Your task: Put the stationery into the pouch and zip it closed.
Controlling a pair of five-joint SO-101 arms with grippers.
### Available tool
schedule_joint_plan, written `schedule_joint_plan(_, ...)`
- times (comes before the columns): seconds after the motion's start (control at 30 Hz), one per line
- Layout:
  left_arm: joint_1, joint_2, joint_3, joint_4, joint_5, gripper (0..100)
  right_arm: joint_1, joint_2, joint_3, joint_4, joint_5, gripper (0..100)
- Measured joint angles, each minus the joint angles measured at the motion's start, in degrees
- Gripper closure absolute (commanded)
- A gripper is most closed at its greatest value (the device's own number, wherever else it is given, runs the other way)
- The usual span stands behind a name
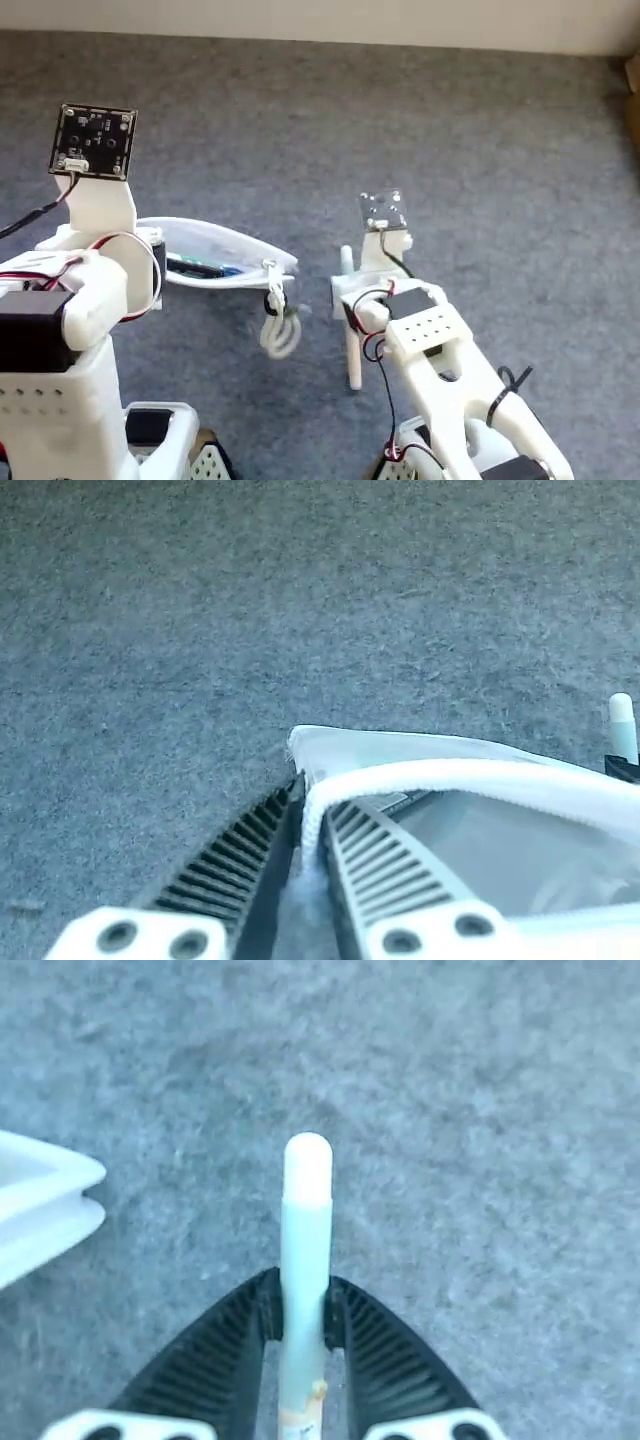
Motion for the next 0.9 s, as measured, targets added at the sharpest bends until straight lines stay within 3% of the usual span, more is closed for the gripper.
schedule_joint_plan(0.23, 0.0, -0.4, 1.7, 0.0, -0.1, 99, 0.3, -6.5, 0.0, 0.0, -0.2, 99.5)
schedule_joint_plan(0.67, -0.1, -1.0, 5.1, -2.9, -0.1, 99, 0.3, -38.9, 0.0, 0.0, 2.0, 99.4)
schedule_joint_plan(0.9, -0.1, -1.0, 5.1, -2.9, -0.1, 99, -9.1, -47.6, -1.4, 0.0, 5.5, 99.4)
